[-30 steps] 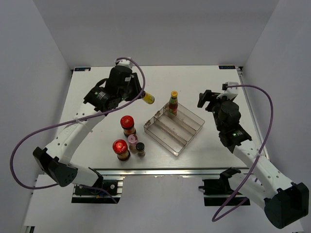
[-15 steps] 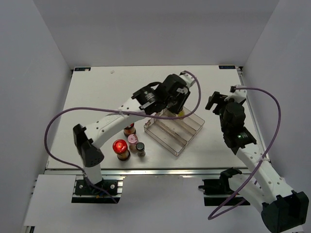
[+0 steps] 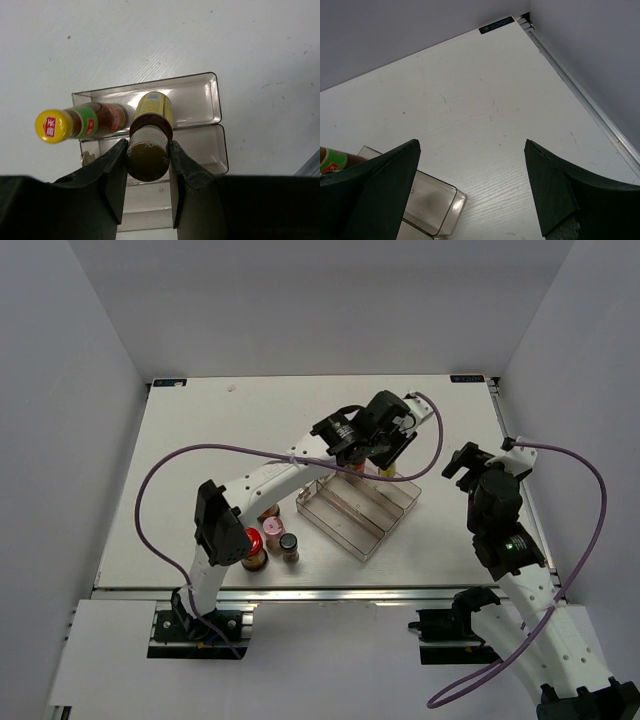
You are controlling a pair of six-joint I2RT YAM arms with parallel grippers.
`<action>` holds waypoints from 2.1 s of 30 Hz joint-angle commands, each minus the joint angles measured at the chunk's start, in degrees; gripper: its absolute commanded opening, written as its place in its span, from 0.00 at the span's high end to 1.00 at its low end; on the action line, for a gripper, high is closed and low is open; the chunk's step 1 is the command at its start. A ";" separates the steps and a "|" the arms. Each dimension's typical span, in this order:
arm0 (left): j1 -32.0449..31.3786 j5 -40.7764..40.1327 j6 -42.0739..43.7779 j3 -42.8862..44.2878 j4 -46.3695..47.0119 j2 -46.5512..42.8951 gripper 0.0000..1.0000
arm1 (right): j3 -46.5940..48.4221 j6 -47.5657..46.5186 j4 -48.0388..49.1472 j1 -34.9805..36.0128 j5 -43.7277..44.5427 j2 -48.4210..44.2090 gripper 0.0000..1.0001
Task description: Organize the condiment bottles
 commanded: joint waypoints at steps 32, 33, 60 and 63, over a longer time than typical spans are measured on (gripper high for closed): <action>5.05 10.06 -1.99 2.48 5.00 8.93 1.00 | -1.38 0.59 -0.67 -0.20 1.73 0.12 0.11; 5.14 9.62 -2.01 2.74 4.83 9.19 1.00 | -1.38 0.59 -0.67 -0.20 1.73 0.12 0.11; 4.97 9.52 -2.89 2.22 4.83 8.94 0.22 | -1.38 0.59 -0.85 -0.20 0.42 -0.67 0.11; 4.70 9.52 -2.71 2.39 4.48 8.23 0.11 | -0.94 -0.11 -0.76 -0.29 -0.98 -0.76 0.11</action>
